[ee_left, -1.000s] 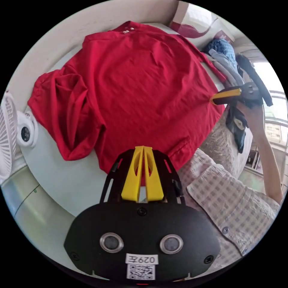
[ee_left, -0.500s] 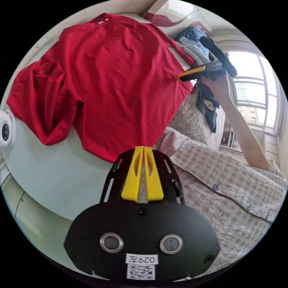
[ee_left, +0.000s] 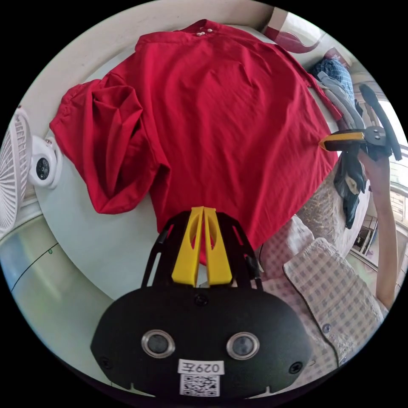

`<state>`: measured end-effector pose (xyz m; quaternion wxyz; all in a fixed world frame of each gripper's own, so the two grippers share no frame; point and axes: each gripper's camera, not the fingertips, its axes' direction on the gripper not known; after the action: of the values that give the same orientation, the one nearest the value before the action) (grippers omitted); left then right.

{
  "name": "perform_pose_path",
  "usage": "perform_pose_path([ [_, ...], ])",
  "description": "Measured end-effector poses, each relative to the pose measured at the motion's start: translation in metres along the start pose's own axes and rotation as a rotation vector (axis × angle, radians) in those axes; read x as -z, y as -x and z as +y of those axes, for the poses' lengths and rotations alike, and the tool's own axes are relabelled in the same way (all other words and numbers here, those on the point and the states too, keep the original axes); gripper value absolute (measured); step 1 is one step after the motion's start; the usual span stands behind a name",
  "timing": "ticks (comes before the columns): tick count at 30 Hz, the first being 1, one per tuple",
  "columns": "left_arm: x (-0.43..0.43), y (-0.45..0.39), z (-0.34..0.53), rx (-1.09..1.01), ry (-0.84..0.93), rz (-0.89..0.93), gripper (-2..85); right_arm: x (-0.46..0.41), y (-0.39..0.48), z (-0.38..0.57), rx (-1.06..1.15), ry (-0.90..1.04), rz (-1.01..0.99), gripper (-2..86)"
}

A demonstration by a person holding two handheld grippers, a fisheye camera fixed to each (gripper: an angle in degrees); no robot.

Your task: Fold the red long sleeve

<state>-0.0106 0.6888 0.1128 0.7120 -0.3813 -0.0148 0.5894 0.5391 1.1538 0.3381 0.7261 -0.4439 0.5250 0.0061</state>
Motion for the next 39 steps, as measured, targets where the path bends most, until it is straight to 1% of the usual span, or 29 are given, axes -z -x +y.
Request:
perform_pose_path([
  [3, -0.010, 0.004, -0.008, -0.004, 0.049, 0.042, -1.0, 0.001, 0.008, -0.001, 0.006, 0.003, 0.041, -0.5],
  [6, -0.018, 0.003, -0.015, -0.030, 0.081, 0.048, -1.0, 0.002, 0.011, 0.000, -0.022, -0.002, 0.055, -0.5],
  [15, -0.039, -0.030, -0.018, -0.090, 0.095, -0.105, -1.0, 0.006, 0.016, -0.005, -0.005, 0.024, 0.075, -0.6],
  [17, -0.042, -0.029, -0.020, -0.072, 0.105, -0.097, -1.0, 0.006, 0.015, -0.007, -0.006, 0.034, 0.068, -0.7],
  [21, -0.049, -0.016, -0.023, -0.020, 0.118, -0.018, -1.0, 0.008, 0.011, -0.010, -0.012, 0.047, 0.044, -0.7],
  [24, -0.054, -0.007, -0.024, -0.008, 0.117, 0.038, -1.0, 0.009, 0.009, -0.009, -0.017, 0.043, 0.029, -0.7],
  [27, -0.058, -0.006, -0.024, -0.021, 0.116, 0.049, -1.0, 0.009, 0.010, -0.007, -0.014, 0.033, 0.030, -0.7],
  [34, -0.065, -0.023, -0.028, -0.076, 0.133, -0.043, -1.0, 0.009, 0.010, -0.008, -0.033, 0.041, 0.027, -0.8],
  [39, -0.068, -0.030, -0.027, -0.065, 0.123, -0.087, -1.0, 0.008, 0.005, -0.005, -0.050, 0.033, -0.004, -0.8],
])
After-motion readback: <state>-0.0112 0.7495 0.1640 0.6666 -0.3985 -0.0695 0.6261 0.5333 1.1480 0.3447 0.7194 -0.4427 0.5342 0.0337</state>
